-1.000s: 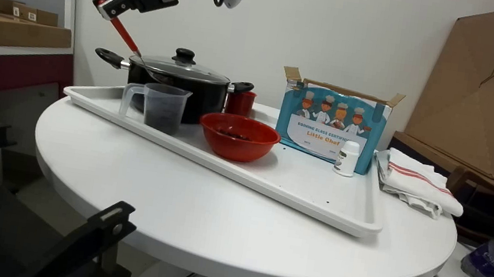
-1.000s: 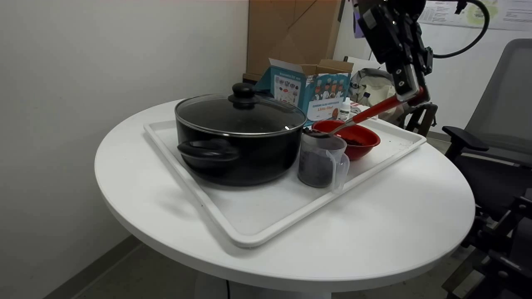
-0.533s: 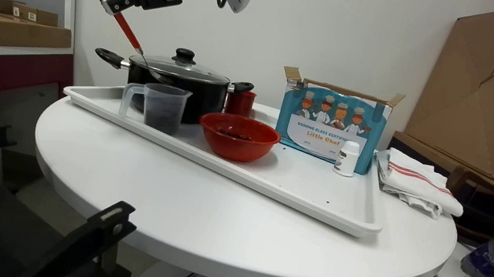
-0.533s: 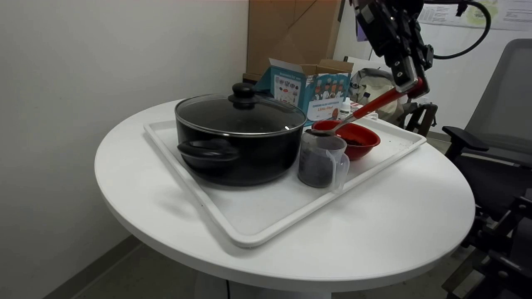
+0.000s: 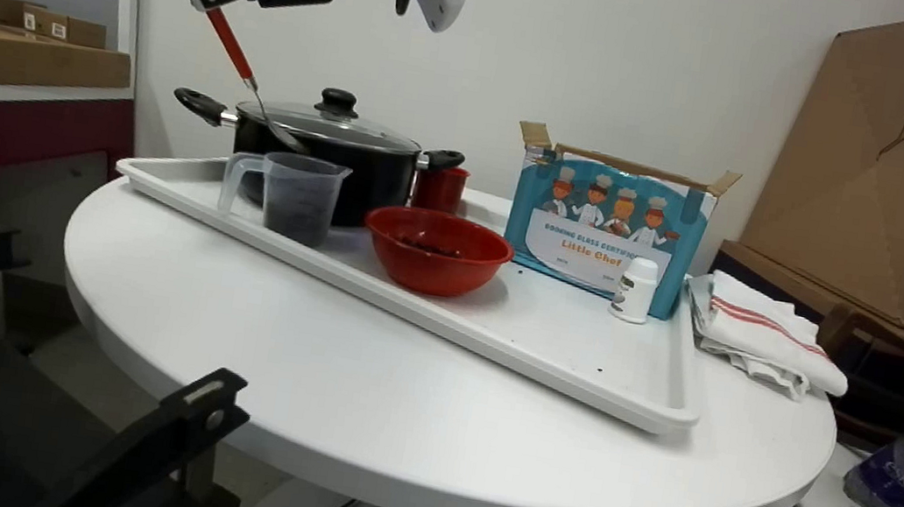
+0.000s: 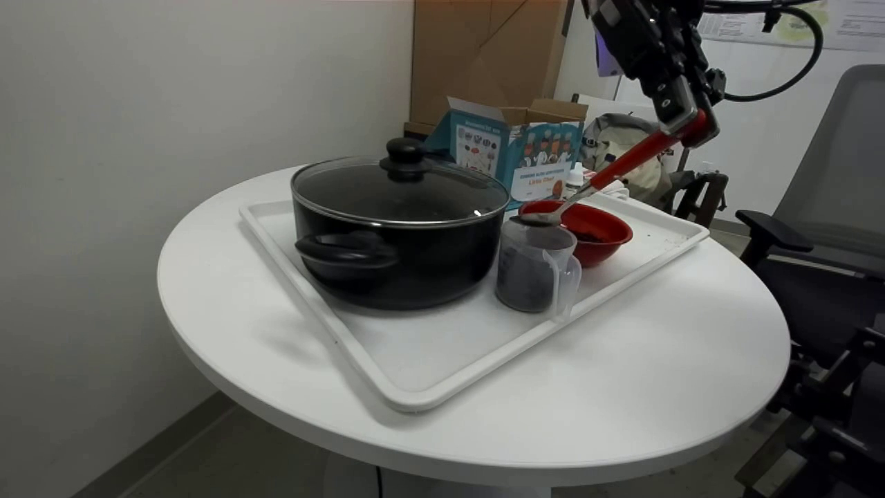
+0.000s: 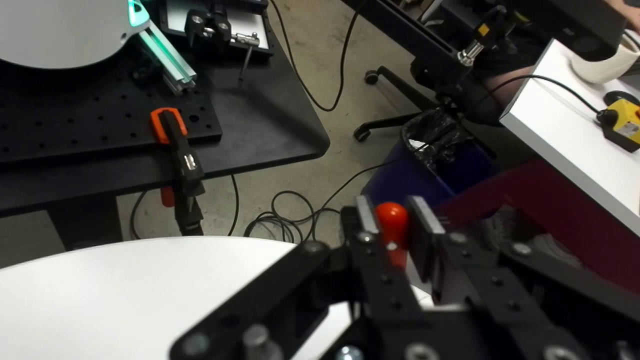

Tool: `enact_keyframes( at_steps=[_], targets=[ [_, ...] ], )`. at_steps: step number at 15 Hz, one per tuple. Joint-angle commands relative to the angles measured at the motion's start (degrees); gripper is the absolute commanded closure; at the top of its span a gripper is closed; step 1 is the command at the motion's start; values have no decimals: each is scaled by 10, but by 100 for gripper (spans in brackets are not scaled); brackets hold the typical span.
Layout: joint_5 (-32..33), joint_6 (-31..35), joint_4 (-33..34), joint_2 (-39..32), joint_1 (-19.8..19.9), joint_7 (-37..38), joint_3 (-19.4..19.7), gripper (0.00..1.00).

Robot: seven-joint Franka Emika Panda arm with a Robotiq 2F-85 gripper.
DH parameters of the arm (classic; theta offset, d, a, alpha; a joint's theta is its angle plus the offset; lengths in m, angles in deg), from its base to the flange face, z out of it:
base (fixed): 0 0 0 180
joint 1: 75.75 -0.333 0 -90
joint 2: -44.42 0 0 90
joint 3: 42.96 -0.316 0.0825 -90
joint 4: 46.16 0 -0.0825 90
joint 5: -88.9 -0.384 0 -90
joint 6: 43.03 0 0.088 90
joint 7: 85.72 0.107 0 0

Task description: Use the spoon to put some of the contents in the red bowl into the clear jug

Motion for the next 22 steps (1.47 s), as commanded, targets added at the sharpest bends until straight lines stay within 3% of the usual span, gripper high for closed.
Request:
enact_keyframes(
  at_steps=[1,4,14,22],
  targets=[
    [-26,-38,23,-15,9,-4,9,90],
    [-31,-41,24,-16,13,-4,14,90],
    [59,115,-24,78,4,9,24,91],
    [83,187,-69,80,27,25,51,90]
  ],
)
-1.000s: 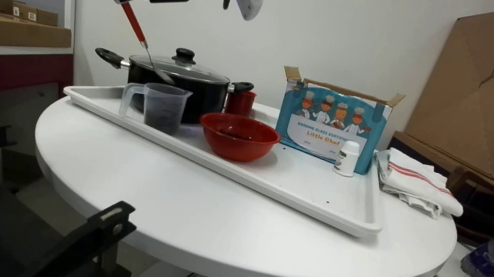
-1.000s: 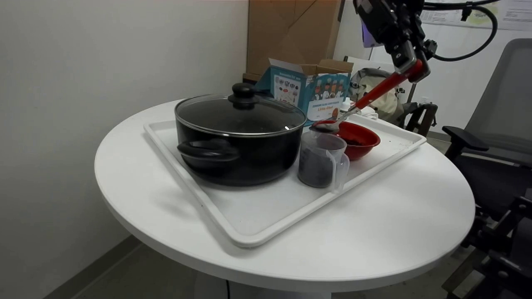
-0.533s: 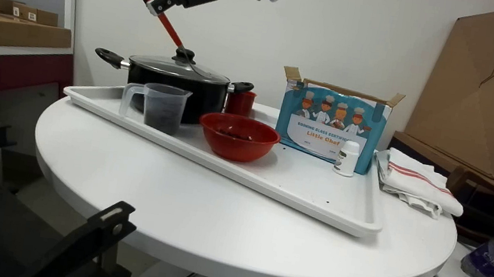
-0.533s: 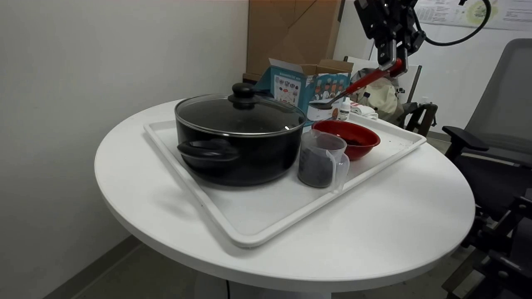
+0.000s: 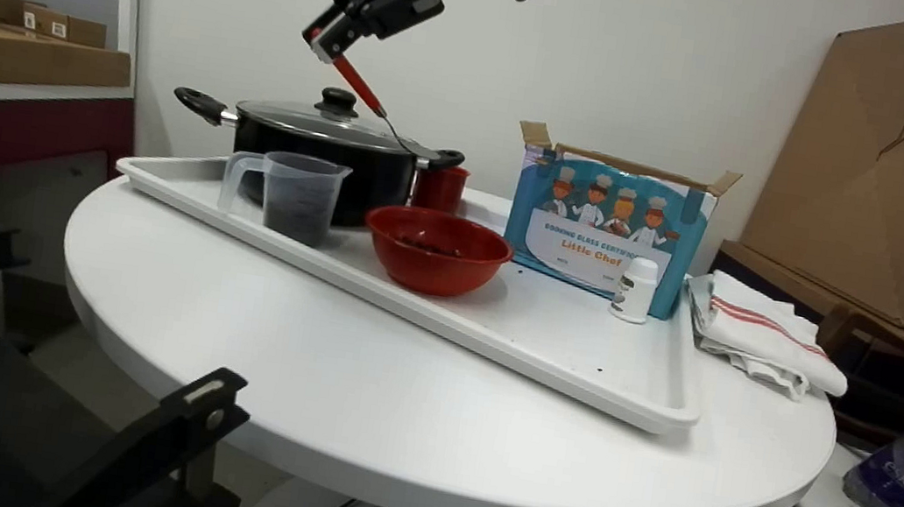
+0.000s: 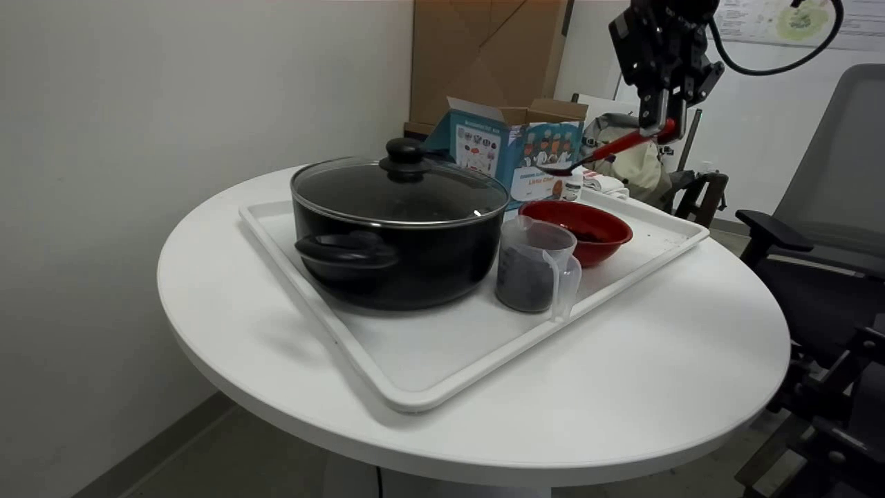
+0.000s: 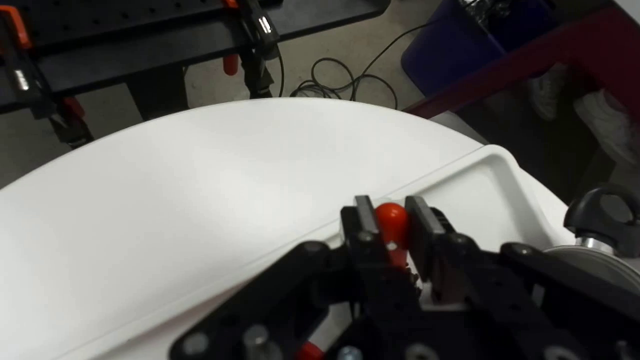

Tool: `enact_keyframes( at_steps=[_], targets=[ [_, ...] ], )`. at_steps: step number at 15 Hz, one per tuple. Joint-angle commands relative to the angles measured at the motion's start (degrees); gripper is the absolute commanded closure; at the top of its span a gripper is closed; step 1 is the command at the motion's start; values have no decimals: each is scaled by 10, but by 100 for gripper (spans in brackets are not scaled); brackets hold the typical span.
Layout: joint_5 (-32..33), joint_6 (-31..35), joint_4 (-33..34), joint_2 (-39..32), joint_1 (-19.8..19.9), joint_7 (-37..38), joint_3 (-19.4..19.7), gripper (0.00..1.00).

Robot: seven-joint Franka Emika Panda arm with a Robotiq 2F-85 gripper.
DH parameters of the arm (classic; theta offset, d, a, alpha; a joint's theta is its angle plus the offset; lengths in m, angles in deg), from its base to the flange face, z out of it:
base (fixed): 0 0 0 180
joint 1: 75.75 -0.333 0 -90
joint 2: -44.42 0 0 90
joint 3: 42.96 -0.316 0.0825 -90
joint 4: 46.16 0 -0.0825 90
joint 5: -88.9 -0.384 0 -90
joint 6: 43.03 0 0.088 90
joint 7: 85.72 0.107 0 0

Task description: Use the spoon to put some of the contents in the red bowl into the clear jug

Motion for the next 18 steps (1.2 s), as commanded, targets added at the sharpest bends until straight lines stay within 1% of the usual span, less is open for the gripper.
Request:
enact_keyframes(
  at_steps=[1,4,7,12,18],
  targets=[
    [12,37,-30,4,14,9,17,90],
    [11,51,-39,-10,25,-1,28,90],
    [-2,40,-34,-31,32,-9,30,90],
    [-5,37,-10,-77,27,-24,17,90],
    [-3,27,41,-129,31,-32,8,90]
  ],
)
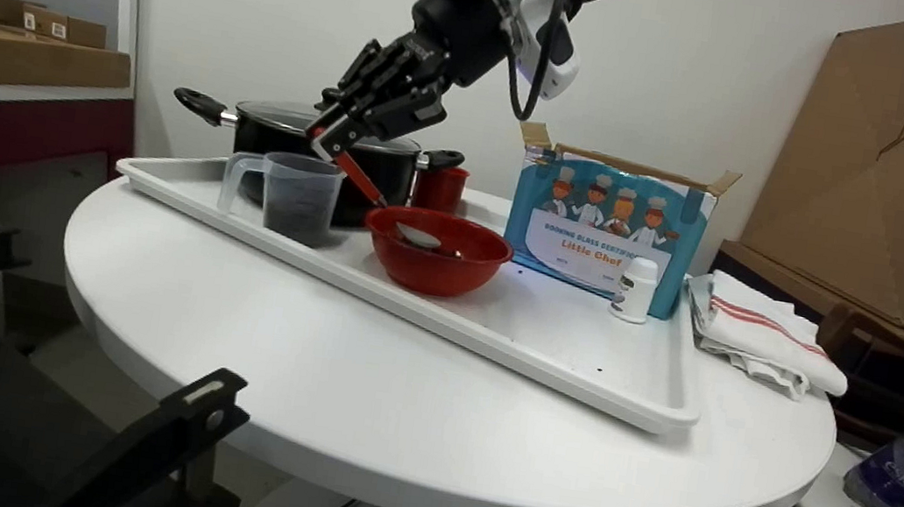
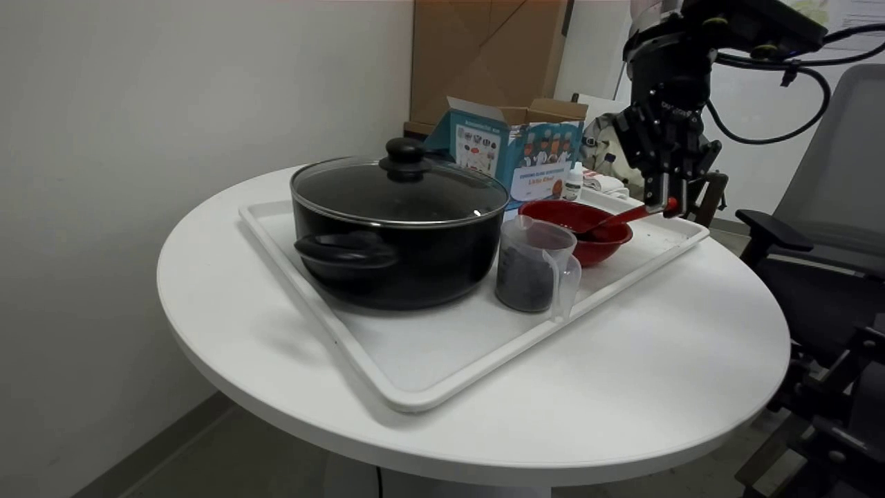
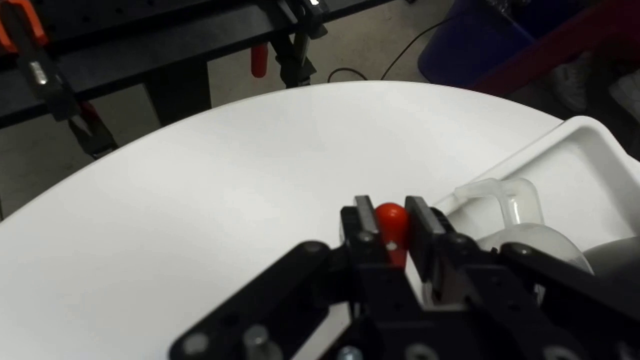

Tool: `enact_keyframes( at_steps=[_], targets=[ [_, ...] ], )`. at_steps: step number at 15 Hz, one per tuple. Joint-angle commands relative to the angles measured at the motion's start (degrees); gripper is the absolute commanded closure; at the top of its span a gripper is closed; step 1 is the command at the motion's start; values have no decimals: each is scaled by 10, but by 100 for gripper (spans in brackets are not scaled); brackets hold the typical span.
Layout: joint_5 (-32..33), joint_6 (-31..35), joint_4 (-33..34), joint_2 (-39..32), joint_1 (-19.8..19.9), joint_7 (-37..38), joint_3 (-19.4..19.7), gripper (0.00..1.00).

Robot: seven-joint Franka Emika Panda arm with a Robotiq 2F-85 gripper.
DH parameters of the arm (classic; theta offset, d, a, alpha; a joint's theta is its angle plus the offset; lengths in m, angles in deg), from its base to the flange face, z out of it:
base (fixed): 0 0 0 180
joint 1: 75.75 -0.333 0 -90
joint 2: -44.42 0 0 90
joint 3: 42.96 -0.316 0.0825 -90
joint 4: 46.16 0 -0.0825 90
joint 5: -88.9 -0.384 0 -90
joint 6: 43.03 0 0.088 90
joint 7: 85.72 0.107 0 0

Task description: Use the spoon to put some of the contents in the red bowl into the clear jug

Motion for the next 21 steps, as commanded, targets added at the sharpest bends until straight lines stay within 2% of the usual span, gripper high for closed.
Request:
enact_keyframes(
  at_steps=[1,6,13,14,16,21],
  targets=[
    [-6,-13,46,-38,5,-16,-4,90],
    [-1,-15,82,-76,4,-15,-8,90],
    [0,-10,90,-101,5,-14,-12,90],
    [0,-10,87,-101,5,-13,-13,55],
    [-2,-7,82,-99,6,-15,-13,48],
    [-8,-2,64,-83,6,-24,-16,12]
  ],
)
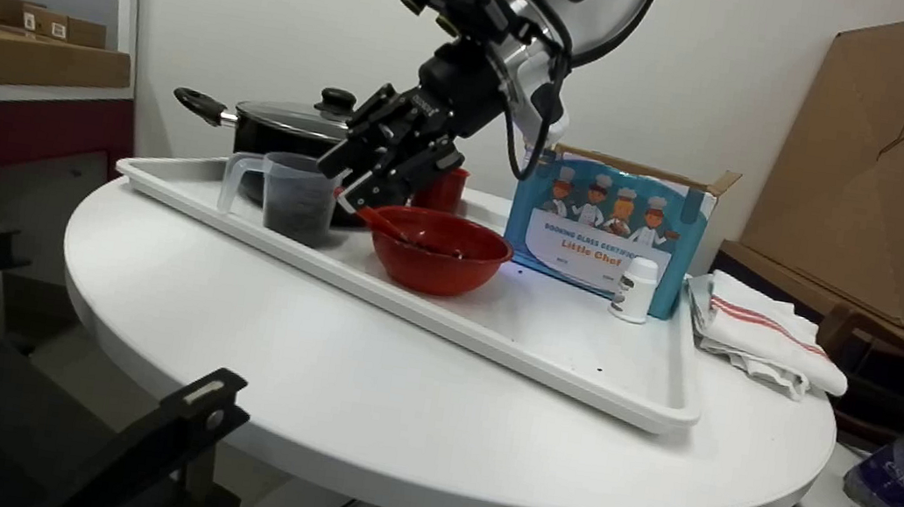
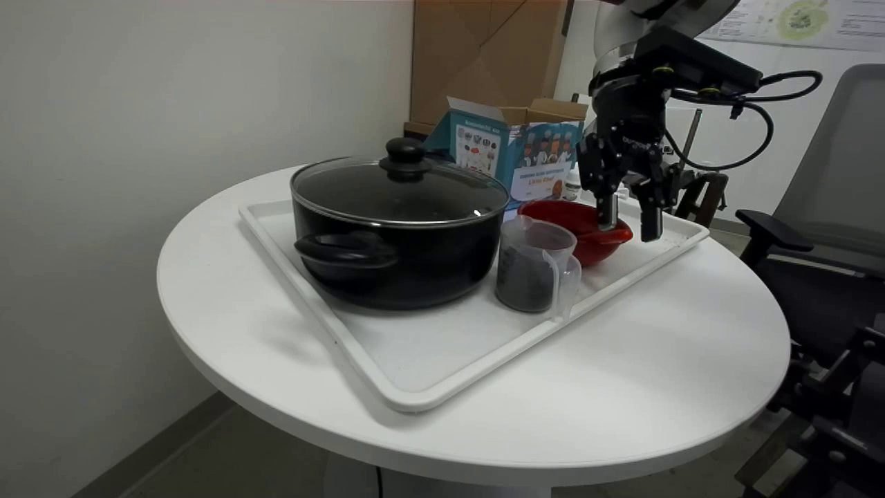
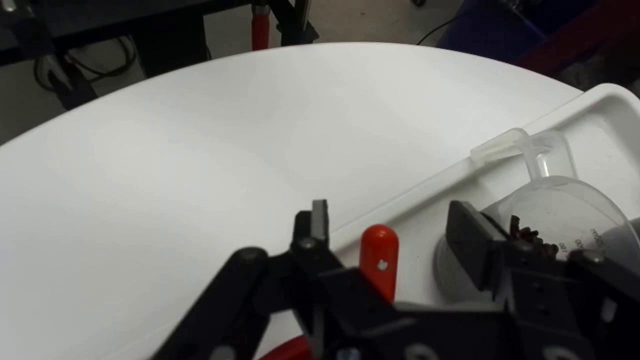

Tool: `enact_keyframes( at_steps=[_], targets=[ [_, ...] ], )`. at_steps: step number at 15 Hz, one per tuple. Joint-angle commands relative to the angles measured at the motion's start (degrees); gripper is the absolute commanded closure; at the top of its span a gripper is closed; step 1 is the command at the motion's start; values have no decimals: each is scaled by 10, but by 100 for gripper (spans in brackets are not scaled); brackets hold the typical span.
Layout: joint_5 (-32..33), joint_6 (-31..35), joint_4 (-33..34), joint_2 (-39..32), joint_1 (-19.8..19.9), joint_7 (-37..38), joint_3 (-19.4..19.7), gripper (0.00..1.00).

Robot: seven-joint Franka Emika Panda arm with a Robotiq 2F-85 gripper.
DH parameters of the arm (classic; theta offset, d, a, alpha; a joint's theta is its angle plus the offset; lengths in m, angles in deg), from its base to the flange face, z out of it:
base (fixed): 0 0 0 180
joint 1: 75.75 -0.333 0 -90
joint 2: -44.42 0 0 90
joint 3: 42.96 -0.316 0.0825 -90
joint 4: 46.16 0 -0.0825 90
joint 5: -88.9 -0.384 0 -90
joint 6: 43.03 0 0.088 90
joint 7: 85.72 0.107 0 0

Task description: Use the spoon to put some of the contents in the red bowl into the clear jug

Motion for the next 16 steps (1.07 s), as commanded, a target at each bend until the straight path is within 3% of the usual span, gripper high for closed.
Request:
enact_keyframes(
  at_steps=[1,2,7,16],
  targets=[
    [-10,0,-15,17,5,-20,-9,6],
    [-13,5,-24,31,3,-27,-13,1],
    [-5,65,-96,123,-27,-41,-35,0],
    [-6,325,-327,355,-104,8,-84,0]
  ],
)
